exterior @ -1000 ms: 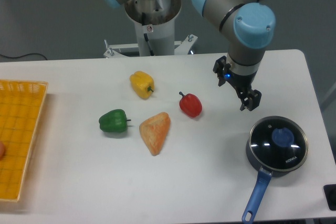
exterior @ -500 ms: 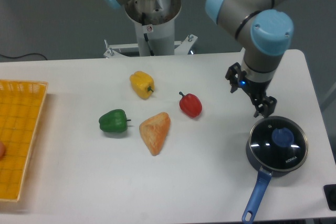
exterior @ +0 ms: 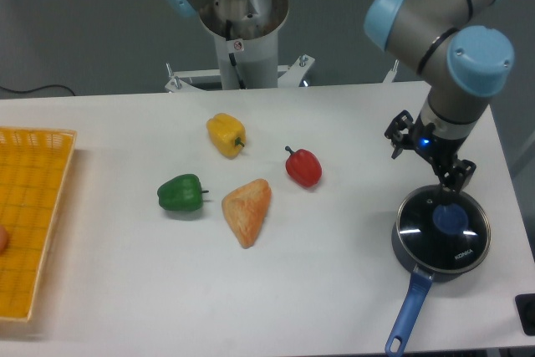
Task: Open the lid
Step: 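Move the gripper toward the black pot and over its blue lid knob, then lower the open gripper around the blue knob of the pot lid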
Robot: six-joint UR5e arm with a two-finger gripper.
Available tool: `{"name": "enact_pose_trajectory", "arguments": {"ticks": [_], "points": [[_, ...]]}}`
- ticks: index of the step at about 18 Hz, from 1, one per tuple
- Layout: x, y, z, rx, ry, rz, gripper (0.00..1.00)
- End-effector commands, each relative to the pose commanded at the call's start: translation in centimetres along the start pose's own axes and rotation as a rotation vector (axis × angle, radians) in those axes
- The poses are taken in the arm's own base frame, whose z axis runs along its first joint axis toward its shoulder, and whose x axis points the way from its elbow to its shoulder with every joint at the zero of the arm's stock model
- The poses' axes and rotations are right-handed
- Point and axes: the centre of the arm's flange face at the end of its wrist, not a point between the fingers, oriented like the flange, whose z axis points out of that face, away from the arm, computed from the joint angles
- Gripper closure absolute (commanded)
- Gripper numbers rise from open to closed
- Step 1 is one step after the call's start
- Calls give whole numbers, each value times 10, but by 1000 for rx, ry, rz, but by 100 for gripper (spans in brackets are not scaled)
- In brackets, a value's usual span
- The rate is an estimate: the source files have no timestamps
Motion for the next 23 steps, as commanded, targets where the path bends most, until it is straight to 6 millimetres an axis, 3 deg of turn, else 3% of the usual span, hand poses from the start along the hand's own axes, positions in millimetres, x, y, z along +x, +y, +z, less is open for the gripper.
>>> {"name": "enact_pose_trajectory", "arguments": {"ticks": [17,23], "points": [[-39,-2,21,-3,-30,-14,0],[-52,12,32,-1,-48,-49,0]]}}
